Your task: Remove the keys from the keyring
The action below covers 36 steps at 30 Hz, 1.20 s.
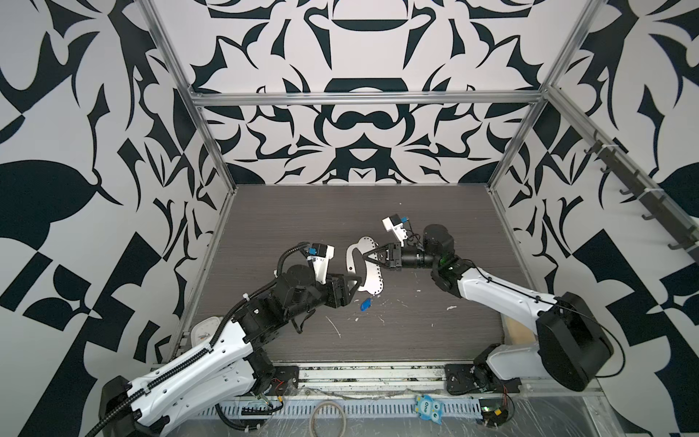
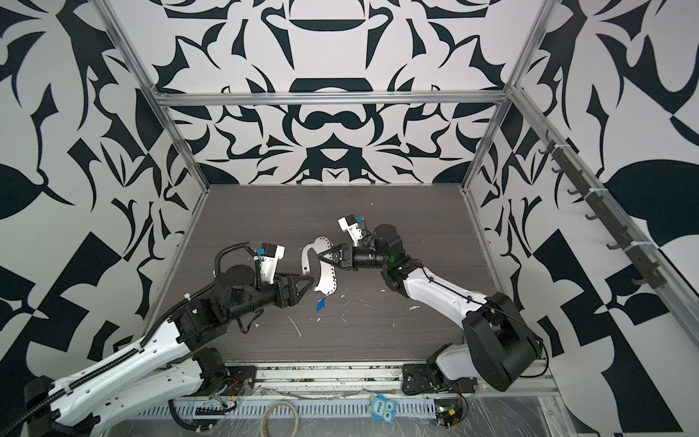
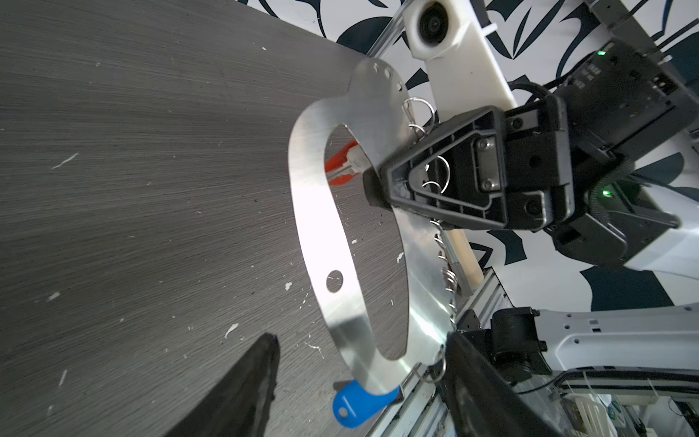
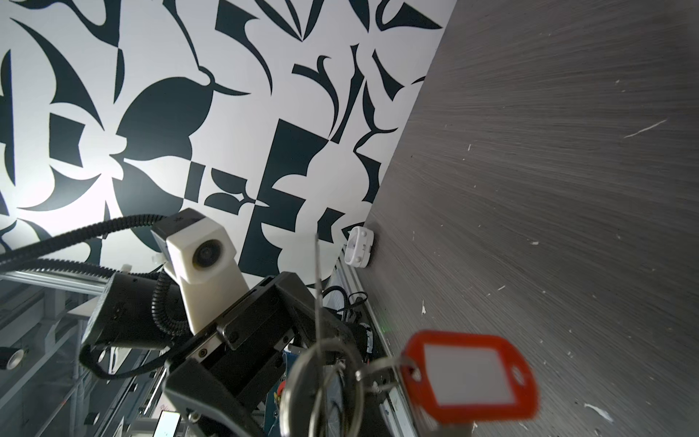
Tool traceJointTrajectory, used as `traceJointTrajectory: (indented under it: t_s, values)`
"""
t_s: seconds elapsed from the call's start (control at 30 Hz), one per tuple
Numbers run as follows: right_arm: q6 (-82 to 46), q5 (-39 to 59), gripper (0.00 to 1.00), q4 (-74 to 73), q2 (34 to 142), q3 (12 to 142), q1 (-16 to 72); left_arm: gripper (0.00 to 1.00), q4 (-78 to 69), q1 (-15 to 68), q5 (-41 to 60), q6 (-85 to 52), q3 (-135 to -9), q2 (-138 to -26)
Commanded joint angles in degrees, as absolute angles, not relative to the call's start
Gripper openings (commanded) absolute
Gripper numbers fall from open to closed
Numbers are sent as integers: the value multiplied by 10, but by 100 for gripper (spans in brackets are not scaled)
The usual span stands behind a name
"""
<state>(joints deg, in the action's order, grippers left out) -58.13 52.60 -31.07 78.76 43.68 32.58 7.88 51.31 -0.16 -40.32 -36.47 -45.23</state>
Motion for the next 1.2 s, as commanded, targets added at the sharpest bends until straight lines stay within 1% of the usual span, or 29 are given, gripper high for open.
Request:
traceJointTrajectory:
  t_s: [0.0,0.07,0.27,0.47,0.63,0.7,0.73,0.77,0.83,0.9,1.0,1.17]
  values:
    - [-574,560,2,-355,775,467,334,67,36,509,17,-415,-355,-446]
    - [-573,563,2,-355,779,470,337,61,13,509,23,-421,-346,-439]
    - [-595,575,2,-390,794,470,340,51,-6,507,25,-434,-336,-429]
    - [-613,579,3,-411,806,472,341,30,-25,505,16,-456,-324,-421]
    - [-622,578,7,-411,809,476,342,10,-33,504,-15,-481,-317,-409]
    - [-624,574,12,-407,806,477,342,3,-34,505,-29,-493,-314,-404]
    - [-624,572,17,-405,804,479,342,0,-33,504,-35,-499,-314,-402]
    - [-622,571,24,-402,800,480,342,0,-34,504,-39,-506,-314,-399]
    - [-612,565,41,-384,792,481,342,0,-26,504,-49,-519,-317,-396]
    - [-591,558,51,-356,780,485,342,0,-16,504,-55,-530,-322,-394]
    - [-557,540,58,-305,760,484,341,0,11,504,-65,-549,-335,-395]
    - [-491,491,61,-200,718,477,340,0,42,504,-82,-587,-353,-393]
